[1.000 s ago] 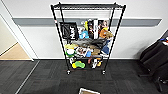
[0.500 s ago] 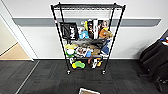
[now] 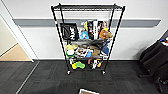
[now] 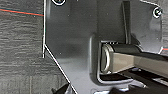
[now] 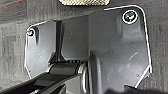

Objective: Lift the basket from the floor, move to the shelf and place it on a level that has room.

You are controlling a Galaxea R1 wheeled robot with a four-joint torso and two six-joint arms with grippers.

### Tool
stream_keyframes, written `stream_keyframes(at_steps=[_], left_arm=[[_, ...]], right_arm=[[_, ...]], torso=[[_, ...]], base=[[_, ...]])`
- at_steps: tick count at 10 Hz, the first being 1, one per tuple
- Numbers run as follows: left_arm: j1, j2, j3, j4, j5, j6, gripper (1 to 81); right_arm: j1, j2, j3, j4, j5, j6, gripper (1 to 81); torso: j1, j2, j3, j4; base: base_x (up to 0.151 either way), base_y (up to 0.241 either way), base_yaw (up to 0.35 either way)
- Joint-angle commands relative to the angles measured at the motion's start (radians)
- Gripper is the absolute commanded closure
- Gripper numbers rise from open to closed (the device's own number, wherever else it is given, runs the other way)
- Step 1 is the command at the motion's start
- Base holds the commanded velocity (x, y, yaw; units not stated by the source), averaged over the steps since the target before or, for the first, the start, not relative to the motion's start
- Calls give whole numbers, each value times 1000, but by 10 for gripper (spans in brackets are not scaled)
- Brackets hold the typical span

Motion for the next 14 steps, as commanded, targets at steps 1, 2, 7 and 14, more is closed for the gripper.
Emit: stream_keyframes(at_steps=[1,2,7,14], left_arm=[[-110,-115,143,-107,79,-8,10],[-137,-131,141,-138,84,-8,10],[-253,-147,140,-193,145,-8,10],[-331,-138,135,-211,182,-8,10]], right_arm=[[85,-21,18,29,-73,12,10],[98,-24,16,36,-73,13,10],[120,-34,13,84,-75,13,10],[108,-31,12,99,-72,13,10]], torso=[[63,-98,0,0],[84,-130,0,0],[193,-303,0,0],[340,-537,-100,0]], base=[[0,0,0],[0,0,0],[0,0,0],[0,0,0]])
